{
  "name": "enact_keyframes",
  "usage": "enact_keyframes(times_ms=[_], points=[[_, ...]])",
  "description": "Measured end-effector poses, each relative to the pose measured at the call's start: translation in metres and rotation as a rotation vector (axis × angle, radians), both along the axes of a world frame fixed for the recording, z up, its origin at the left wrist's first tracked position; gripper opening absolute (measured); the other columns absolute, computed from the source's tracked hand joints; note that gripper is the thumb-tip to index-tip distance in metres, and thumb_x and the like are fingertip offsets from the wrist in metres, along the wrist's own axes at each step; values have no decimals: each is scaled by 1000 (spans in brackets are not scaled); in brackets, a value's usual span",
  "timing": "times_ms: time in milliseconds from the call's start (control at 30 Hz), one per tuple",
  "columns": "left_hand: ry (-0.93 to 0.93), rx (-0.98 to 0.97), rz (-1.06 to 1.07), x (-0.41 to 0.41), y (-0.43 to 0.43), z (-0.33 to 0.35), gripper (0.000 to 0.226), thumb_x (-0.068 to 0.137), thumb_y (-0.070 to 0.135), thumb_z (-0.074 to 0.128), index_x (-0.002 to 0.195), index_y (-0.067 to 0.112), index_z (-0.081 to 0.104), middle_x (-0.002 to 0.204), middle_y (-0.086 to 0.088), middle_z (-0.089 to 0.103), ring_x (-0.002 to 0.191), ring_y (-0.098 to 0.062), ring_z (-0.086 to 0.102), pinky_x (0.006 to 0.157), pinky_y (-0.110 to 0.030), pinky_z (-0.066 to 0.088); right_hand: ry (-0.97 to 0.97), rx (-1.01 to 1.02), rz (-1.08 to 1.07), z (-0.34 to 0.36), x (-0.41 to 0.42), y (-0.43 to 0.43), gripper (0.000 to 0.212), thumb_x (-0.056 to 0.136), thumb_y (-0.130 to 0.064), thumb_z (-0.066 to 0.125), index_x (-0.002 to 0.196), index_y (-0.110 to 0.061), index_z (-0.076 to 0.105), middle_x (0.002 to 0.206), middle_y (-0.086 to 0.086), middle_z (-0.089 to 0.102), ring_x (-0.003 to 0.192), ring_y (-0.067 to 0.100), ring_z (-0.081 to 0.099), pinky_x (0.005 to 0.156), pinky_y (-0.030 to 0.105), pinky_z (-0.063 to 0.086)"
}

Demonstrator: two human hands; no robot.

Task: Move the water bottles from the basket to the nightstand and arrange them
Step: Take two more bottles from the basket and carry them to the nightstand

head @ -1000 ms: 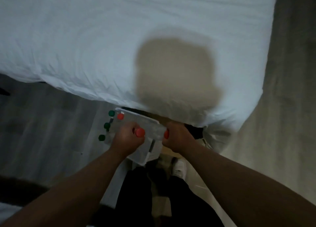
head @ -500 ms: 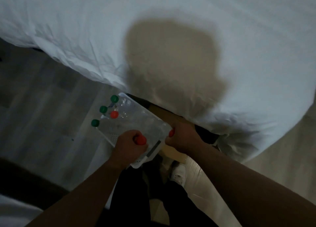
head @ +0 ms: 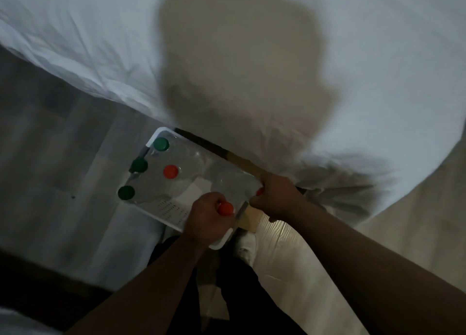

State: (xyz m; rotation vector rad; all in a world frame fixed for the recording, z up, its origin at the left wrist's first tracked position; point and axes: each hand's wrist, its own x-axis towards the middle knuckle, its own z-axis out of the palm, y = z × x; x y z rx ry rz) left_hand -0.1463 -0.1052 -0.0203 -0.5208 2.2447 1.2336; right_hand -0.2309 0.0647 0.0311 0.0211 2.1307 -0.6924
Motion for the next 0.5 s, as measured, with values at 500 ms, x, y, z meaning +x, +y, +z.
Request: enact_keyframes(times_ms=[500], points=[[58,40,-27,-5,52,-8,14,63,25,69,64,18,57,64,7,55,59,-4,52,54,-13,37,102,235,33,-18,8,67,26,72,-23,66,68,-16,42,70,4,50,65,25,51,55,28,38]])
